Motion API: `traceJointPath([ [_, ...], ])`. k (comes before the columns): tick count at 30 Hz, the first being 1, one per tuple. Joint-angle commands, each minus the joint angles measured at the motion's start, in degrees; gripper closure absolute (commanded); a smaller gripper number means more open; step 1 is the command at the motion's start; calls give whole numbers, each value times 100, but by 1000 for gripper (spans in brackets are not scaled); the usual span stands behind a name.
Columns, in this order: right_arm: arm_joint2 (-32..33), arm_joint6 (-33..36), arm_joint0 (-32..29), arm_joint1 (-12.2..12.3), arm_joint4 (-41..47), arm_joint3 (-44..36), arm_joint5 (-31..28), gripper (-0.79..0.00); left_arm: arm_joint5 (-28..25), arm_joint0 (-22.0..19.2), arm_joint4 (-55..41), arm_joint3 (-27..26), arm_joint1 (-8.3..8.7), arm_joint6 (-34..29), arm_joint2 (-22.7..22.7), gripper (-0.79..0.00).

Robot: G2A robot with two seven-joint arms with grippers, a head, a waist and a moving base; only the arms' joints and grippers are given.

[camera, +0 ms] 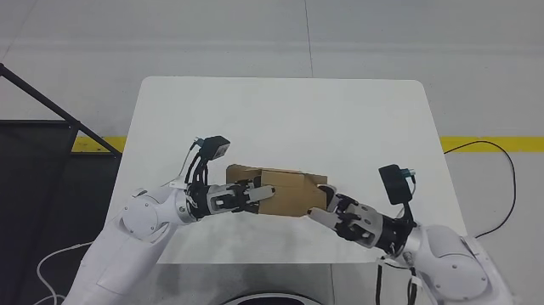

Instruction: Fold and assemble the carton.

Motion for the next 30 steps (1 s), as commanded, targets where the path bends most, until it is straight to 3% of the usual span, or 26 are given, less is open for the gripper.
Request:
traceJointPath([
  [1, 26, -13, -11, 2, 29, 23, -22, -372, -5, 1, -14, 0, 0, 2, 4, 0],
  [30, 581, -564, -394, 1, 25, 269, -157, -409, -328, 55, -448, -86, 39, -345, -53, 0],
])
